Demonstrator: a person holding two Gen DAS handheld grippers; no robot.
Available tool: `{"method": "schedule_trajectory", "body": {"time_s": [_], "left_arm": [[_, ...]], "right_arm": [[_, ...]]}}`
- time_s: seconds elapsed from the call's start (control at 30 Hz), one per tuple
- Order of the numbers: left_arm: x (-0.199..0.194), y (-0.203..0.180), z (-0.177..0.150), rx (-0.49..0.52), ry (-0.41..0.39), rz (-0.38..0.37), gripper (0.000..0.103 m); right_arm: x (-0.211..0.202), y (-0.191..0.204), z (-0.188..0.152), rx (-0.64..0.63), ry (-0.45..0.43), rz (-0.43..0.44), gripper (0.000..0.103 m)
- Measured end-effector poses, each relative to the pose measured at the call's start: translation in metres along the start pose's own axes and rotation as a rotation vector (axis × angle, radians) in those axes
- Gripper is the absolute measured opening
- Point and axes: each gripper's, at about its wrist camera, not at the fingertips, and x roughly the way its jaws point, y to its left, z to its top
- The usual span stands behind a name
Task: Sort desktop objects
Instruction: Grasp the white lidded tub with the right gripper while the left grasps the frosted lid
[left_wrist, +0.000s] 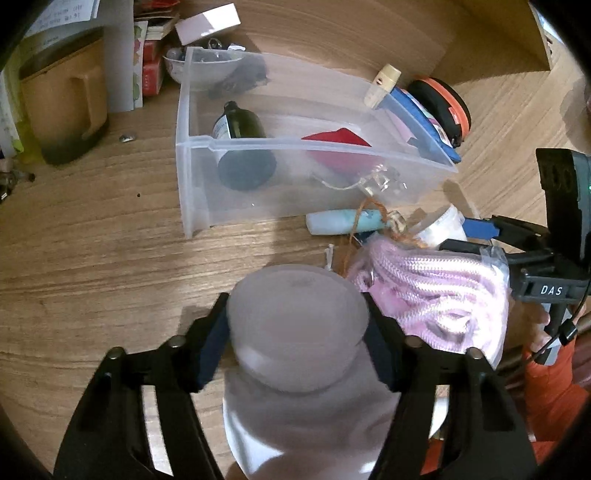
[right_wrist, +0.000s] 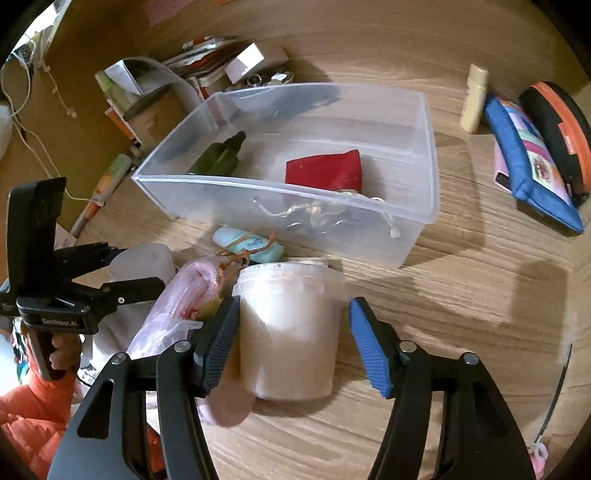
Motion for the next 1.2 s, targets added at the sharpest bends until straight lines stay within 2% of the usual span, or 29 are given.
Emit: {"method": "schedule_trajectory", "body": {"time_s": [0.13, 0.2, 0.33, 0.47, 0.8, 1.2], "left_arm": [[0.001, -0.002, 0.003, 0.011, -0.013, 0.024, 0.065], [0.001, -0.003, 0.003, 0.019, -0.024, 0.043, 0.065], [-0.003, -0.005, 0.005, 0.032, -0.050, 0.066, 0.065], [-0.011, -0.008, 0.008, 0.034, -0.078, 0.073, 0.065], [-0.031, -0.016, 0.013, 0.051, -0.144, 0.106, 0.065], [-0.046, -0.020, 0.017, 0.040, -0.191, 0.125, 0.065]], "right_arm": [[0.008, -0.005, 0.005, 0.015, 0.017, 0.044, 0.060], [0.013, -0.006, 0.005, 0.007, 0.035, 0.066, 0.056], [0.015, 0.000, 0.004, -0.024, 0.037, 0.053, 0.056], [0.014, -0.007, 0.002, 0.014, 0.022, 0.061, 0.056], [-0.015, -0.018, -0.004, 0.059, -0.061, -0.004, 0.056], [-0.050, -0.019, -0.007, 0.066, -0.156, -0.021, 0.056]]}}
